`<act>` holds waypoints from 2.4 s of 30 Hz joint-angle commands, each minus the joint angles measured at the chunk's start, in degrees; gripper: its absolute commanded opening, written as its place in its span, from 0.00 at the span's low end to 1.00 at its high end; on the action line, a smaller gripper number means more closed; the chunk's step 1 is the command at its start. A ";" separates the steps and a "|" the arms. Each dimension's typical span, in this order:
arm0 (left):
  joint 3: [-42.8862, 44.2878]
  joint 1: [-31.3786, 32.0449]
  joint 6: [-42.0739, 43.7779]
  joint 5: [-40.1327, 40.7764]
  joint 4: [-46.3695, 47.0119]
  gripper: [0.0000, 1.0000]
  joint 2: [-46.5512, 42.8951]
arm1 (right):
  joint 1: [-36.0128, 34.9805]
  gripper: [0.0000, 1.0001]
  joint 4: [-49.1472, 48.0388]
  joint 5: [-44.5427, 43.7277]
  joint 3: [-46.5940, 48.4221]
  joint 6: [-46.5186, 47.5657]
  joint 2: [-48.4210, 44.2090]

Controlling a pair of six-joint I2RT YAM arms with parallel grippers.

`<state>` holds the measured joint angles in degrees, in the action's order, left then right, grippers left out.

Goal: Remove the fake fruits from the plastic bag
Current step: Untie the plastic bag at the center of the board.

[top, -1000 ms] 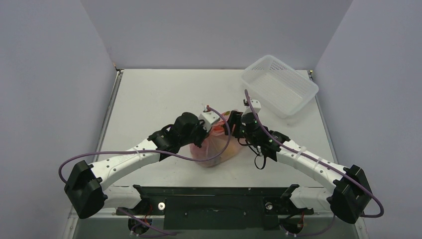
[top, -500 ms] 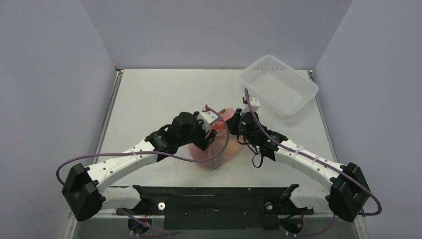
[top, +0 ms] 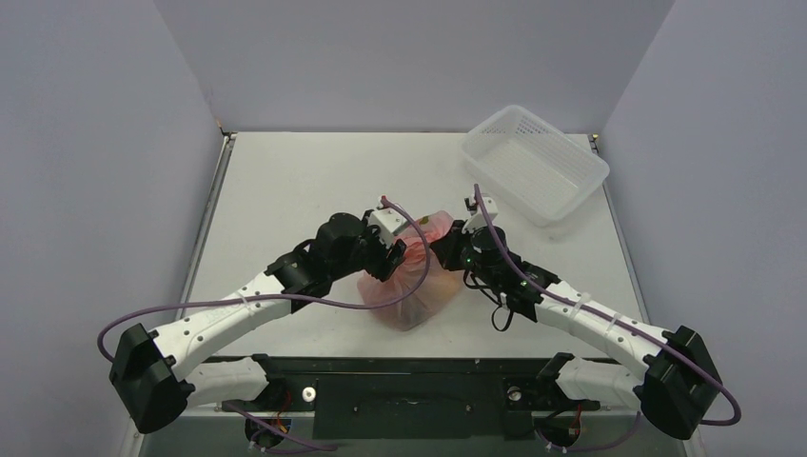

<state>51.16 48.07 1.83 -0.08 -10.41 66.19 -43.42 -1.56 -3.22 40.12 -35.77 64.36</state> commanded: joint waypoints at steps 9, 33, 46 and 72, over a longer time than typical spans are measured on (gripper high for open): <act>1.66 -0.31 0.41 -3.11 1.01 0.37 3.04 | -3.91 0.00 -4.41 0.73 0.96 0.18 -0.13; 4.04 -0.15 0.34 0.27 -1.97 0.00 7.96 | -6.59 0.00 -5.05 -1.63 0.75 -0.32 -1.72; -1.76 -0.17 -0.44 21.64 6.17 0.00 -1.17 | -0.33 0.00 -4.38 -6.38 -3.85 -5.43 -8.82; -5.92 -0.10 2.32 21.42 12.30 0.00 -8.22 | 4.17 0.44 12.62 -4.46 3.79 12.00 -14.34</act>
<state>45.21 48.01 3.57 22.96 -2.68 59.94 -33.19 4.45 1.30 38.76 -36.29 53.45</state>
